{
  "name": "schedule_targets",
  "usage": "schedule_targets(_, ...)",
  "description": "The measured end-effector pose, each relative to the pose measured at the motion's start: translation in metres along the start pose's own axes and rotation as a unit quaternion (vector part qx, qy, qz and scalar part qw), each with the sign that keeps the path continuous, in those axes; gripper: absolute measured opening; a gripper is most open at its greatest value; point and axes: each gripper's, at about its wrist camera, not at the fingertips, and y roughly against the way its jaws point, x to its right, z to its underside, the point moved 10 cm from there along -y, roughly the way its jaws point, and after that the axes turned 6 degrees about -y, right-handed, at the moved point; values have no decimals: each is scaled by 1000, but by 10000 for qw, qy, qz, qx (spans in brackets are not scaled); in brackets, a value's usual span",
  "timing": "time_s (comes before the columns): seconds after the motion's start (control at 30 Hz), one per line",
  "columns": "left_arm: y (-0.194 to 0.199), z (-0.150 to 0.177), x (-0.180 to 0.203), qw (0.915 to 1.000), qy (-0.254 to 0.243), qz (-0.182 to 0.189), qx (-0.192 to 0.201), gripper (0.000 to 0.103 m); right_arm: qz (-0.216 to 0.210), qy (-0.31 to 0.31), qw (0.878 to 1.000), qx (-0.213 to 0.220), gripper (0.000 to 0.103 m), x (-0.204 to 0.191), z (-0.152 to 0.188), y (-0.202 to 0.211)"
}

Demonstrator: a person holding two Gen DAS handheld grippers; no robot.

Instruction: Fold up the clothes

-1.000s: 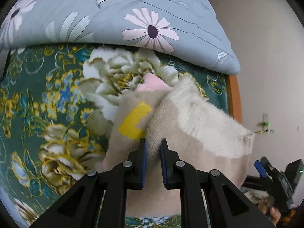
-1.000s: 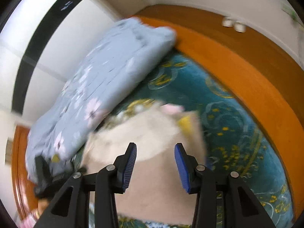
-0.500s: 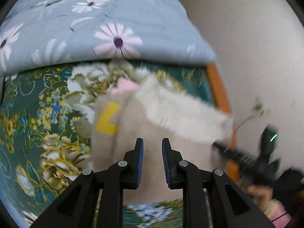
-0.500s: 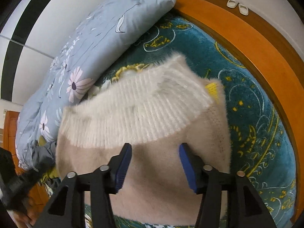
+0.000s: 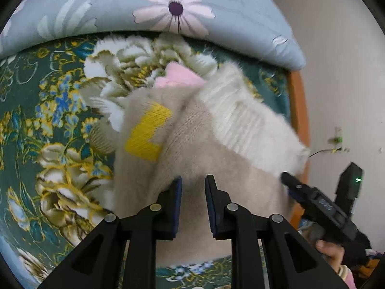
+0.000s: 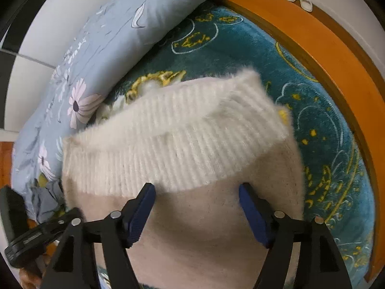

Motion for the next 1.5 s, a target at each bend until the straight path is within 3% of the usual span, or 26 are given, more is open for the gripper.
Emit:
schedule_targets(0.17, 37, 26, -18, 9986, 350, -121, 370, 63, -522, -89, 9967, 608, 76, -14, 19, 51)
schedule_targets(0.3, 45, 54, -33, 9973, 556, -344, 346, 64, -677, -102, 9968, 415, 76, -24, 66, 60)
schedule_targets(0.4, 48, 74, -38, 9965, 434, -633, 326, 68, -414, 232, 9989, 4, 76, -29, 106, 46)
schedule_targets(0.5, 54, 93, -43, 9943, 217, -981, 354, 82, -159, 373, 9991, -119, 81, -27, 134, 42)
schedule_targets(0.57, 61, 105, -43, 9926, -13, -1132, 431, 83, 2, 430, 9990, -146, 85, -23, 147, 44)
schedule_targets(0.67, 65, 122, -42, 9915, -283, -1196, 434, 84, 229, 632, 9977, -127, 103, -20, 159, 52)
schedule_targets(0.77, 70, 136, -40, 9903, -462, -1215, 490, 91, 483, 895, 9948, -2, 103, -21, 164, 62)
schedule_targets(1.17, 97, 156, -17, 9809, -1102, -1408, 762, 91, 817, 1748, 9798, 535, 103, -43, 199, 91)
schedule_targets(1.5, 113, 176, -20, 9809, -915, -1461, 896, 91, 961, 2013, 9718, 770, 103, -41, 215, 104)
